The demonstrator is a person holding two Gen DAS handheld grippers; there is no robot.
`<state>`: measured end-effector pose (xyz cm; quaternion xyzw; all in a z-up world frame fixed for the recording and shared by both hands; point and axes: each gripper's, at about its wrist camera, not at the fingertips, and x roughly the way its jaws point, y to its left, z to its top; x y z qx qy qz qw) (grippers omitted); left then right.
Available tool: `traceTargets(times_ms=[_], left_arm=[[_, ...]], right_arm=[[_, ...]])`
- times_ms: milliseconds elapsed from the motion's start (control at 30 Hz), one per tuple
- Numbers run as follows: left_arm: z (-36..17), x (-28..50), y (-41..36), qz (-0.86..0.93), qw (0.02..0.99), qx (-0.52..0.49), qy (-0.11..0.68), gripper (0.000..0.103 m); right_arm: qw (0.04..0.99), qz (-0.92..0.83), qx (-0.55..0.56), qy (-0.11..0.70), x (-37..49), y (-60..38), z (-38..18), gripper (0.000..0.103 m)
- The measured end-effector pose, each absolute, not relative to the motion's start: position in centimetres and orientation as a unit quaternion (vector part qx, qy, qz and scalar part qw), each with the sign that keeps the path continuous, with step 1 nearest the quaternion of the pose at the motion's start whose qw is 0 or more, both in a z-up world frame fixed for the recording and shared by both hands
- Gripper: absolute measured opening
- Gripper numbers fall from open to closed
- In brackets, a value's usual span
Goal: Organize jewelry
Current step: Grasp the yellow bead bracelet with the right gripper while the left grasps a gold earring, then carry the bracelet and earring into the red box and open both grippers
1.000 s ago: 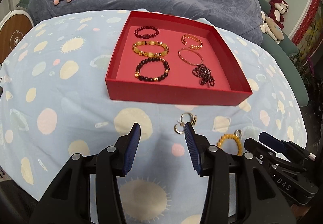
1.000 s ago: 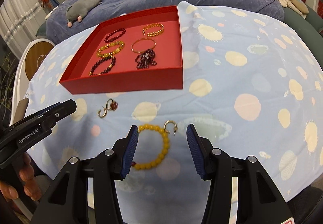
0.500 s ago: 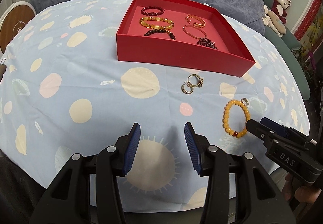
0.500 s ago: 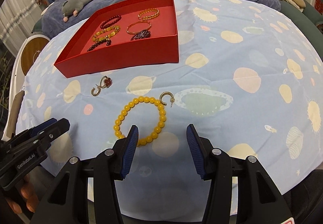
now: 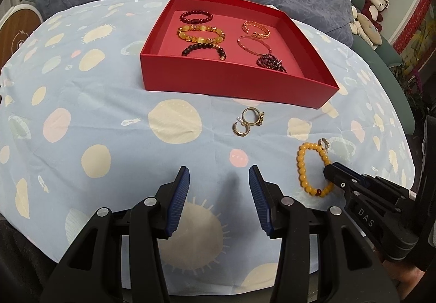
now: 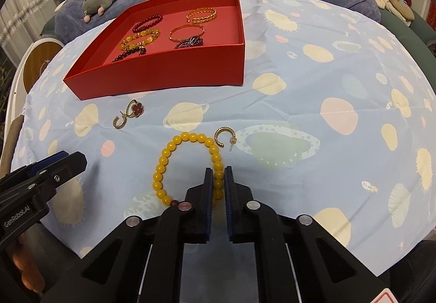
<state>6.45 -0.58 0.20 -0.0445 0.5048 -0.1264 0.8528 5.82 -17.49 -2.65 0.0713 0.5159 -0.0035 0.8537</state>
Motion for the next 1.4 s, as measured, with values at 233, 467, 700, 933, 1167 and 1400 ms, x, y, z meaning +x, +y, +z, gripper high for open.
traceTargets(times_ms=[233, 467, 700, 933, 1167, 1400], left_arm=[[0.3, 8.6, -2.6, -0.141, 0.853, -0.04, 0.501, 0.043], [-0.4, 11.2, -4.2, -0.152, 0.852, -0.041, 0.499, 0.043], [-1.1, 12.7, -5.4, -0.173, 0.846, -0.039, 0.503, 0.031], [-1.8, 12.7, -5.7, -0.184, 0.842, -0.035, 0.507, 0.009], [-1.5, 12.2, -5.7, -0.184, 0.845, -0.031, 0.502, 0.007], [-0.6, 11.7, -5.2, -0.187, 0.845, -0.041, 0.499, 0.004]], right_arm=[[0.848, -0.003, 0.088, 0.522, 5.6, -18.0, -2.6, 0.007], [0.844, 0.002, 0.108, 0.526, 5.9, -18.4, -2.6, 0.007], [0.843, 0.013, 0.111, 0.527, 6.5, -18.3, -2.7, 0.007], [0.842, 0.017, 0.114, 0.527, 6.7, -18.4, -2.7, 0.007], [0.843, 0.019, 0.117, 0.525, 6.7, -18.4, -2.5, 0.007], [0.852, 0.028, 0.116, 0.511, 6.4, -18.2, -1.0, 0.007]])
